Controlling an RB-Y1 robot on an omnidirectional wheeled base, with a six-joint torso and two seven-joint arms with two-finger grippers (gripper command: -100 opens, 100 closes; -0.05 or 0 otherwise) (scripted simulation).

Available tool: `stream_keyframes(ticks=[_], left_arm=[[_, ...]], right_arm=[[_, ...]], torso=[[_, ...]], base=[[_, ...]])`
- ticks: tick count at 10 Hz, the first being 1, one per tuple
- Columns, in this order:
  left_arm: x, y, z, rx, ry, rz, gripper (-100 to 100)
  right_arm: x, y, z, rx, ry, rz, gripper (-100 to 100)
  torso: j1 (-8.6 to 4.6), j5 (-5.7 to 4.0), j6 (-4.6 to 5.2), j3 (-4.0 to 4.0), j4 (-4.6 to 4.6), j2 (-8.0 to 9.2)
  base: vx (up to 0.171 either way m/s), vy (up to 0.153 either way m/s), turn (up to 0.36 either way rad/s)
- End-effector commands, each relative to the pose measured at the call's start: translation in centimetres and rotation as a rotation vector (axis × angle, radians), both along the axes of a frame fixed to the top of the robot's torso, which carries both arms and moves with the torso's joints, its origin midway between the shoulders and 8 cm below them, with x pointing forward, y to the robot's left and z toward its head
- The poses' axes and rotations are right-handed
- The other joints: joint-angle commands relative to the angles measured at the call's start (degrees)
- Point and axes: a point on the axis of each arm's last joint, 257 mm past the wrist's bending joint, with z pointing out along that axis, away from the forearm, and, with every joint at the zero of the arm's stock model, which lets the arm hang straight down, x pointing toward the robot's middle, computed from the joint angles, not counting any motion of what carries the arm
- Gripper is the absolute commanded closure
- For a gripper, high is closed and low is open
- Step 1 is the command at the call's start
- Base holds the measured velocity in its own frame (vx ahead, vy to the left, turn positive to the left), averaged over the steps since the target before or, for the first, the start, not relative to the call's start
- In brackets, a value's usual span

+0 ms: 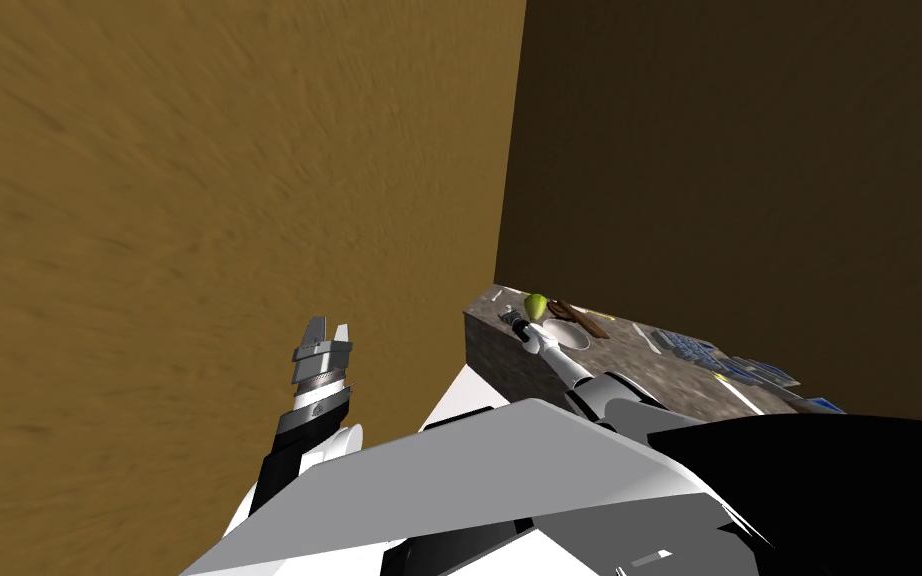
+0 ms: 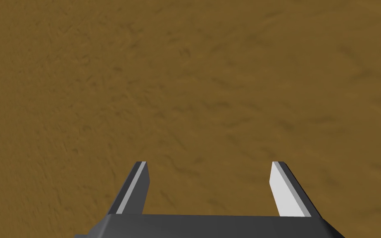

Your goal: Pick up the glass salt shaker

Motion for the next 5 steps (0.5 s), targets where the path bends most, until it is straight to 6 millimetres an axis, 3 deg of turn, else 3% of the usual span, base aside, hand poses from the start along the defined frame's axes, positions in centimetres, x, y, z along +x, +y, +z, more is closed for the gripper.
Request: stream_keyframes(ticks=[1, 5], left_arm=[[0.0, 0.0, 0.0, 0.0, 0.0, 0.0, 0], [0.0, 0.0, 0.0, 0.0, 0.0, 0.0, 0]], right_arm=[[0.0, -0.1, 0.0, 0.013, -0.001, -0.004, -100], [-1.7, -2.2, 0.3, -0.012, -0.007, -0.035, -100]], torso=[[0.0, 0.0, 0.0, 0.0, 0.0, 0.0], [0.0, 0.0, 0.0, 0.0, 0.0, 0.0]], base=[[0.001, 0.0, -0.01], [0.013, 0.001, 0.073]])
